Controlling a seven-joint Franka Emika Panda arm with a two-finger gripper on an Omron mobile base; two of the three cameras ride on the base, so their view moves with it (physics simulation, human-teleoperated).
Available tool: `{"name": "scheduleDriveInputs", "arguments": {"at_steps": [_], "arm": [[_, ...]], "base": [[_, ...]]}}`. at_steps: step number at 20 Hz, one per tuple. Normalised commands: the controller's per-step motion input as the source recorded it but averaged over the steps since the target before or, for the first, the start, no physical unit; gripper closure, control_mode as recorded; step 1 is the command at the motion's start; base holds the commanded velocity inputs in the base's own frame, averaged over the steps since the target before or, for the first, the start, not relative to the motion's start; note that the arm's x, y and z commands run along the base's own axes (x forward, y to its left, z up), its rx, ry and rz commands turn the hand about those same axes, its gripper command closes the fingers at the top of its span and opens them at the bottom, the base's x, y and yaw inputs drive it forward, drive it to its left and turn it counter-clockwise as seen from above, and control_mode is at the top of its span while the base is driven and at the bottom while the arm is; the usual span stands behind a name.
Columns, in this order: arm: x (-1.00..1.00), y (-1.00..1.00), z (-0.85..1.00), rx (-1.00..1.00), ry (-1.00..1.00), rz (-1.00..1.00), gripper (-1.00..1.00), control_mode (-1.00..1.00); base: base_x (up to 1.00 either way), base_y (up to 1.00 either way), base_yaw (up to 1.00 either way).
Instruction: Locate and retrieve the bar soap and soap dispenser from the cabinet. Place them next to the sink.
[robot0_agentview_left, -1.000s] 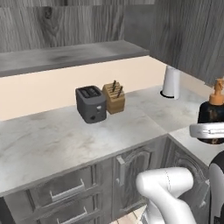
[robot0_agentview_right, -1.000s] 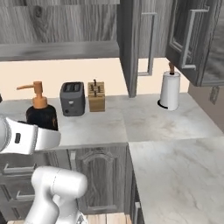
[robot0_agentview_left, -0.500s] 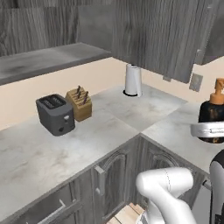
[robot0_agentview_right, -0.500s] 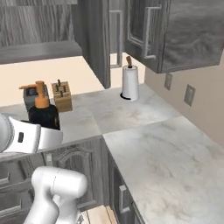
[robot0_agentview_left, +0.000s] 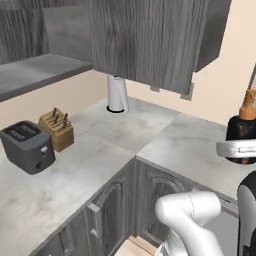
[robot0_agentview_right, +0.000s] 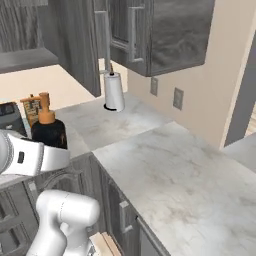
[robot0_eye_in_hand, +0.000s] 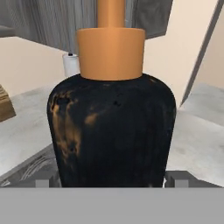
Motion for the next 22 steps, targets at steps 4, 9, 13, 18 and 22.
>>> {"name": "scheduleDriveInputs", "arguments": {"at_steps": [4, 9, 13, 18, 22], "arm": [[0.0, 0.0, 0.0, 0.0, 0.0, 0.0, 1.0, 1.0], [0.0, 0.0, 0.0, 0.0, 0.0, 0.0, 1.0, 1.0], [0.0, 0.0, 0.0, 0.0, 0.0, 0.0, 1.0, 1.0], [0.0, 0.0, 0.0, 0.0, 0.0, 0.0, 1.0, 1.0], [0.0, 0.0, 0.0, 0.0, 0.0, 0.0, 1.0, 1.0]], "base": [[0.03, -0.4, -0.37], [0.0, -0.3, -0.43], [0.0, -0.44, -0.37], [-0.01, -0.48, -0.26], [-0.01, -0.5, -0.15]]}}
